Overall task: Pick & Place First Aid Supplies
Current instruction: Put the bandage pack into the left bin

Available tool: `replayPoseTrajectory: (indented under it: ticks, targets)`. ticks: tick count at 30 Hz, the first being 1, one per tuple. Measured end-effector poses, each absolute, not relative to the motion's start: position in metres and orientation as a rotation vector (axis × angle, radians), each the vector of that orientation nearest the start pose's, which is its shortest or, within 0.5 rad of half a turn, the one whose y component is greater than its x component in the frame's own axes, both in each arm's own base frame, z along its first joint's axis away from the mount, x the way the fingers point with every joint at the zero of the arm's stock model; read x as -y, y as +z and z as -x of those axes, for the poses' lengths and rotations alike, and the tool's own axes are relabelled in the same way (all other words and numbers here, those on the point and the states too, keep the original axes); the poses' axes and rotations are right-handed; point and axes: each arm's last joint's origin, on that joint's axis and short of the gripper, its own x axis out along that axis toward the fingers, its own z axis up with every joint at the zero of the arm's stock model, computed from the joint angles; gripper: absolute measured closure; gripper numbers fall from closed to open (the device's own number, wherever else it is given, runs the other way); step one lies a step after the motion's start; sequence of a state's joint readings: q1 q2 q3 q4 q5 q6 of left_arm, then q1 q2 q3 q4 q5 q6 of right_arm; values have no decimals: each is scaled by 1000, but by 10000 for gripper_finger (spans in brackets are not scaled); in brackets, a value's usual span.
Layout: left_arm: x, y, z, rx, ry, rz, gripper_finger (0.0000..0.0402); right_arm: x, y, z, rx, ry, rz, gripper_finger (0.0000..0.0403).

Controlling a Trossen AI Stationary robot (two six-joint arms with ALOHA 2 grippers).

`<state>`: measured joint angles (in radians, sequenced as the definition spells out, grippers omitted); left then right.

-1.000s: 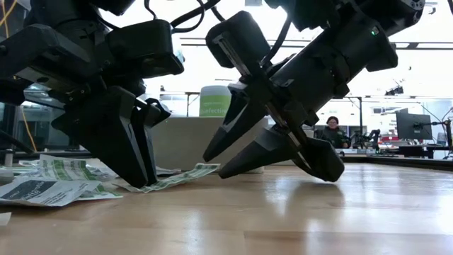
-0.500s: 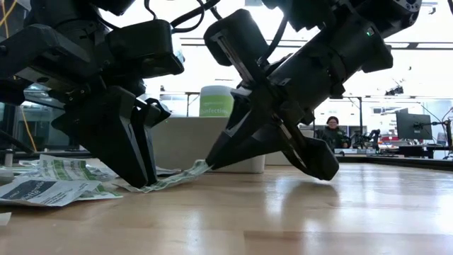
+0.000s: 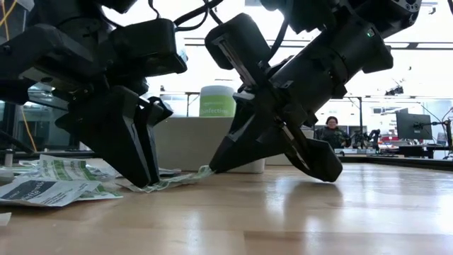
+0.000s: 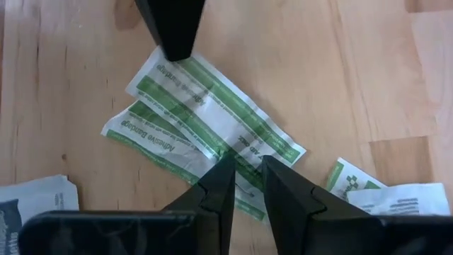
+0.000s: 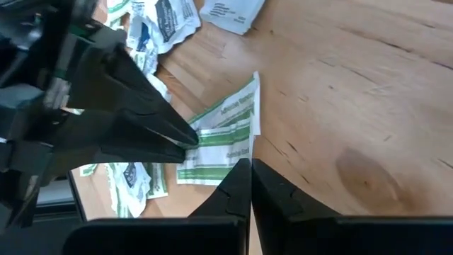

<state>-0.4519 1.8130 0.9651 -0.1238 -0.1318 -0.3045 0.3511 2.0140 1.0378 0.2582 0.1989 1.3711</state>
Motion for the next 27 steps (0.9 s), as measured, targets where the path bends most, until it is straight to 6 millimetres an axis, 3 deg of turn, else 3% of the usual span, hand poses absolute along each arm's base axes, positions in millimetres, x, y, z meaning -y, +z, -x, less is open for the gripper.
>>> replayPoseTrajectory:
  ticks: [10, 19, 27]
  targets:
    - [152, 159, -322, -1006, -168, -87, 330, -129, 108, -369, -686, -371, -1117, 403]
    - [148, 175, -319, -1147, -89, -176, 330, -130, 109, -368, -688, -361, -1113, 403]
    - [142, 195, -310, -1121, -14, -194, 330, -129, 135, -364, -666, -318, -1056, 403]
